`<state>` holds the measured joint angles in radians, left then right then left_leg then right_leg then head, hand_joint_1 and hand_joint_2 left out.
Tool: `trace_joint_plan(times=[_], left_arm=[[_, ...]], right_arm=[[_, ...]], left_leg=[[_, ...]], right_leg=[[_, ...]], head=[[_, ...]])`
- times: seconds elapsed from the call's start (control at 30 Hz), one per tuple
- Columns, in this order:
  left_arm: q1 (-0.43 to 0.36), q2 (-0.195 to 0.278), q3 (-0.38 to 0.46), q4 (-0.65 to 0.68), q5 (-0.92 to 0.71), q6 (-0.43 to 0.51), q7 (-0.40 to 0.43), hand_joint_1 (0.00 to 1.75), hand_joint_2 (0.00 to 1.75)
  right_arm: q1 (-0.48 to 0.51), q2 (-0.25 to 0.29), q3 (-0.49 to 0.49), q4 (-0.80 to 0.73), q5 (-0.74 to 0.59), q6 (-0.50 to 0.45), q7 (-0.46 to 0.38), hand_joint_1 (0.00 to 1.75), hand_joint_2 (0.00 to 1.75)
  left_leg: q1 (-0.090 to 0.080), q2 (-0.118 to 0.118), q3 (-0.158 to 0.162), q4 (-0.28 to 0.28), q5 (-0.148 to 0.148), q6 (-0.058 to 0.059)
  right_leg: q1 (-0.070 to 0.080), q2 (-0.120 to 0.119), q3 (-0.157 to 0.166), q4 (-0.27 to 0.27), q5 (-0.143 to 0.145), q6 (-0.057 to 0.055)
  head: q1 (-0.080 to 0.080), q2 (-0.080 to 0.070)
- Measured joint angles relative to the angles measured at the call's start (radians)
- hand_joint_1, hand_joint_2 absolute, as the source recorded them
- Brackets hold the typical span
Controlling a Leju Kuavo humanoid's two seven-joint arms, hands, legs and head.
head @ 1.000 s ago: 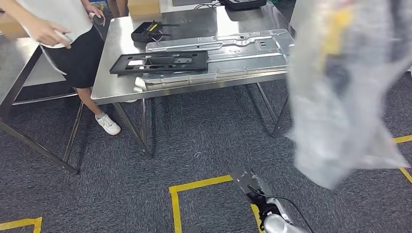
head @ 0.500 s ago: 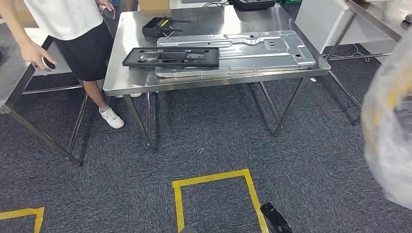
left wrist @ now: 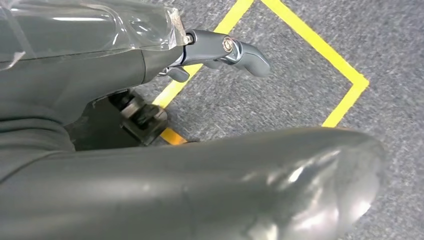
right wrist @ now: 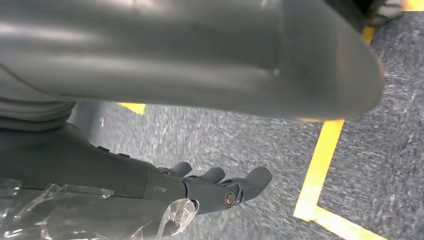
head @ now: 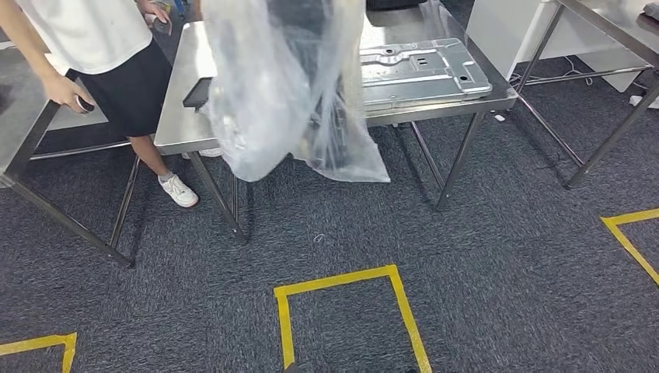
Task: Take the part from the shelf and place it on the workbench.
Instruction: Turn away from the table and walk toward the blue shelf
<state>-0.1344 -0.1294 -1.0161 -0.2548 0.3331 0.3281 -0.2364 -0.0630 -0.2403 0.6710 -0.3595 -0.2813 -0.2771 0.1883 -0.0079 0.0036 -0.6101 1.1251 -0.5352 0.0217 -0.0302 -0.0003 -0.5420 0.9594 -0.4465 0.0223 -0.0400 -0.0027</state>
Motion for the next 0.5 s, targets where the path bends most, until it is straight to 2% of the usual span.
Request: trace_joint_plan(times=[0.03,0.07,0.1,0.13,0.2,0.27,0.3,0.4,0.43,0.5], left_arm=[[0.002,0.001,0.000,0.000,0.002,0.002,0.002,0.00,0.00],[0.005,0.003,0.000,0.000,0.005,0.004,0.005,0.00,0.00],[0.007,0.004,0.000,0.000,0.007,0.006,0.008,0.00,0.00],[0.010,0.006,0.000,0.000,0.009,0.008,0.012,0.00,0.00],[0.012,0.010,0.001,0.000,0.015,0.012,0.017,0.00,0.00],[0.014,0.018,0.004,0.000,0.027,0.016,0.024,0.00,0.00],[0.017,0.021,0.006,0.000,0.034,0.018,0.029,0.00,0.00],[0.033,0.034,0.013,0.001,0.058,0.019,0.059,0.00,0.00],[0.037,0.039,0.017,0.002,0.069,0.017,0.078,0.00,0.00],[0.039,0.048,0.023,0.003,0.089,0.011,0.115,0.00,0.00]], right_arm=[[0.000,0.015,-0.001,0.009,-0.003,0.004,0.004,0.00,0.00],[0.000,0.029,-0.002,0.018,-0.006,0.009,0.006,0.00,0.00],[0.000,0.040,-0.003,0.026,-0.008,0.014,0.008,0.00,0.00],[0.000,0.052,-0.004,0.033,-0.010,0.019,0.009,0.00,0.00],[0.000,0.080,-0.007,0.048,-0.013,0.025,0.010,0.00,0.00],[-0.001,0.109,-0.013,0.064,-0.018,0.028,0.010,0.00,0.00],[-0.001,0.119,-0.015,0.069,-0.021,0.028,0.010,0.00,0.00],[-0.001,0.139,-0.017,0.076,-0.028,0.034,0.010,0.00,0.00],[-0.001,0.145,-0.017,0.079,-0.029,0.037,0.011,0.00,0.00],[-0.001,0.156,-0.017,0.084,-0.032,0.041,0.012,0.00,0.00]], left_leg=[[0.003,0.000,-0.029,0.072,-0.034,-0.005],[0.005,0.000,-0.047,0.123,-0.054,-0.008],[0.007,0.000,-0.048,0.138,-0.053,-0.009],[0.008,0.000,-0.032,0.117,-0.037,-0.009],[0.008,0.000,0.047,-0.023,0.027,-0.004],[0.004,0.000,0.112,-0.153,0.065,0.005],[0.002,0.000,0.121,-0.178,0.069,0.009],[-0.001,0.000,0.113,-0.185,0.072,0.020],[0.000,0.000,0.112,-0.188,0.077,0.026],[0.004,0.000,0.109,-0.193,0.088,0.040]], right_leg=[[0.000,0.000,-0.005,0.000,0.003,-0.002],[0.000,0.000,-0.009,0.001,0.005,-0.002],[0.000,0.000,-0.012,0.001,0.007,-0.001],[0.000,0.000,-0.014,0.001,0.009,0.000],[0.000,0.001,-0.014,0.001,0.012,0.004],[0.004,0.000,-0.018,0.002,0.017,0.012],[0.006,0.000,-0.021,0.003,0.020,0.017],[0.006,0.000,-0.026,-0.001,0.029,0.033],[0.005,0.000,-0.028,0.003,0.024,0.037],[0.004,0.000,-0.046,0.044,-0.010,0.042]], head=[[-0.001,0.000],[-0.001,0.000],[-0.002,0.000],[-0.002,0.000],[-0.002,0.000],[-0.002,0.000],[-0.002,0.000],[0.000,0.000],[0.000,0.000],[0.003,0.000]])
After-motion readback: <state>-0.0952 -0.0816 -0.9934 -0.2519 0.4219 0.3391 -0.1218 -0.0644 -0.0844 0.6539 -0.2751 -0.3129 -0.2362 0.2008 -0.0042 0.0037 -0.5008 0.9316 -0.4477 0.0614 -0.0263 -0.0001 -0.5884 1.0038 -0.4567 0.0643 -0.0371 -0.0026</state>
